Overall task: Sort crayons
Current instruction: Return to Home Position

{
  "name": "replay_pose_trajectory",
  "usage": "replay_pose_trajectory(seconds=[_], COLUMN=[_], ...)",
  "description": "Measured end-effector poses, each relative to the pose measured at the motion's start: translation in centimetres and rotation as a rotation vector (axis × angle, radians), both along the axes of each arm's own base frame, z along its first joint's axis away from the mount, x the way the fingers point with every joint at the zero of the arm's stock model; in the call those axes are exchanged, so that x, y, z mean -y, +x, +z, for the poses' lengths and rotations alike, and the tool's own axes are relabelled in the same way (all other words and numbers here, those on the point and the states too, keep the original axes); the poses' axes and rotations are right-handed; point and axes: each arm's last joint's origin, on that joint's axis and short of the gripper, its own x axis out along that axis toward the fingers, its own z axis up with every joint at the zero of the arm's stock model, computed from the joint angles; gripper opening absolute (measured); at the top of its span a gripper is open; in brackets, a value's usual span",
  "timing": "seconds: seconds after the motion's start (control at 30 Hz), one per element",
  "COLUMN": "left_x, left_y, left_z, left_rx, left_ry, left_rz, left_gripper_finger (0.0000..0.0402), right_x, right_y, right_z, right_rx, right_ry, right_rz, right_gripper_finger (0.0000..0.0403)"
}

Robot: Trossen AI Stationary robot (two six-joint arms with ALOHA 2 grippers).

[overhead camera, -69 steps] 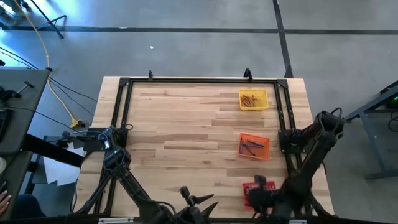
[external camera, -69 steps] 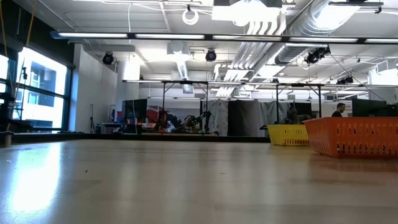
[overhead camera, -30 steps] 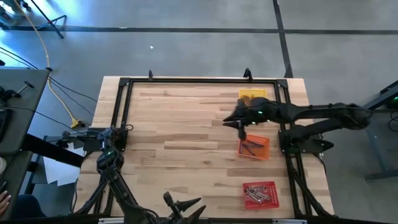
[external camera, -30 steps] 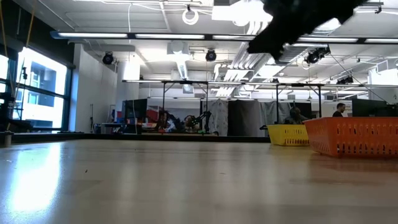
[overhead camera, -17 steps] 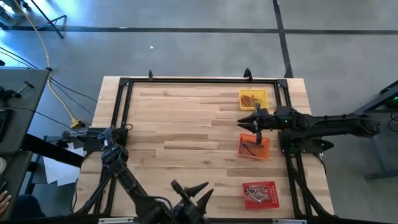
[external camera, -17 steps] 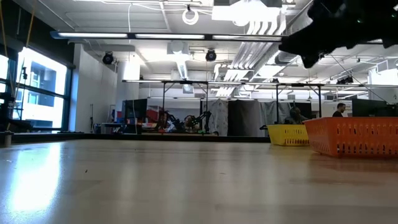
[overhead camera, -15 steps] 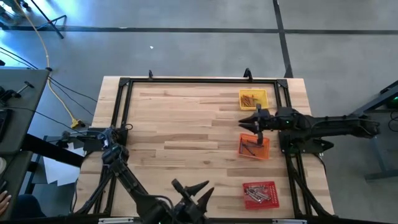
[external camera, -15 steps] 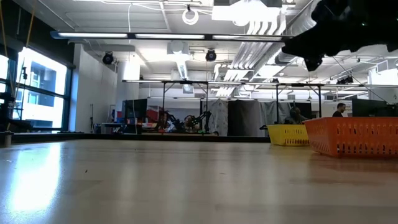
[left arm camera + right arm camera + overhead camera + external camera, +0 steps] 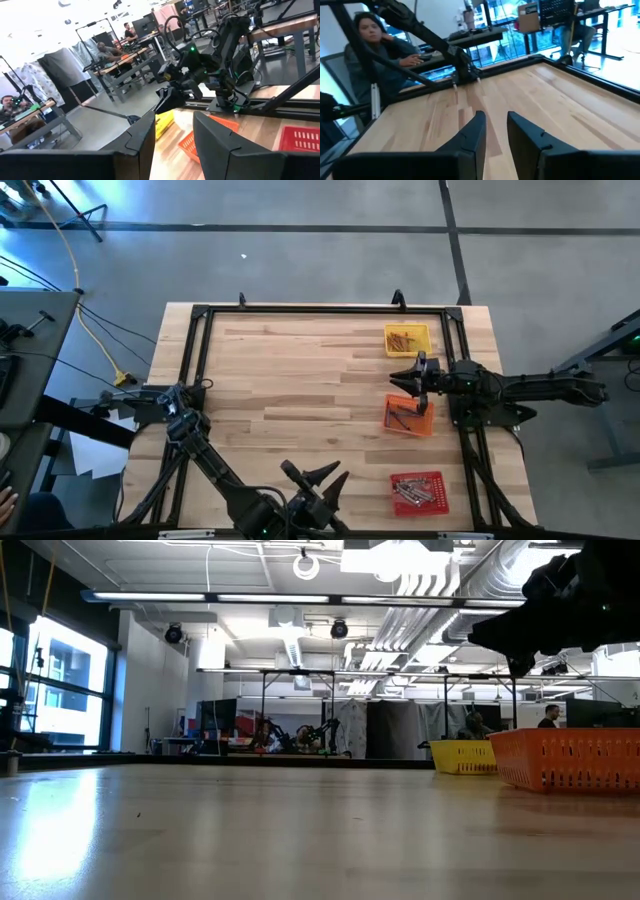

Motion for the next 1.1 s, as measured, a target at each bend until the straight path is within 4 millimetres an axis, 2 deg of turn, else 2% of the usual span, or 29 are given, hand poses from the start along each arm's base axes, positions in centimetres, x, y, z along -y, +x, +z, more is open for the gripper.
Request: replay_pose_trajectory(seconds=[0.7,0.83,1.1], left_x=[-0.4,-0.5,-0.6], left_y=[0.2,0.1,0.0], left_z=[0.3,0.6,0.9], left_rx=[-0.011,-0.012,-0.012], left_ry=[0.01,0.006,-0.002], left_rz=[0.008,0.003,-0.004], left_gripper_finger=[0.0117,0.0117,0.0117], right_x=[0.1,-0.1,-0.3], right_y=[-0.1,-0.3,-0.3], right_z=[-1.2,-2.3,-1.9], right_rx=[-0.086,-0.104,-0.059], right_ry=[-0.012,-0.014,-0.021], right_rz=[-0.077,-0.12,-0.14], right_gripper_finger=[0.0073,0.0073,0.0073])
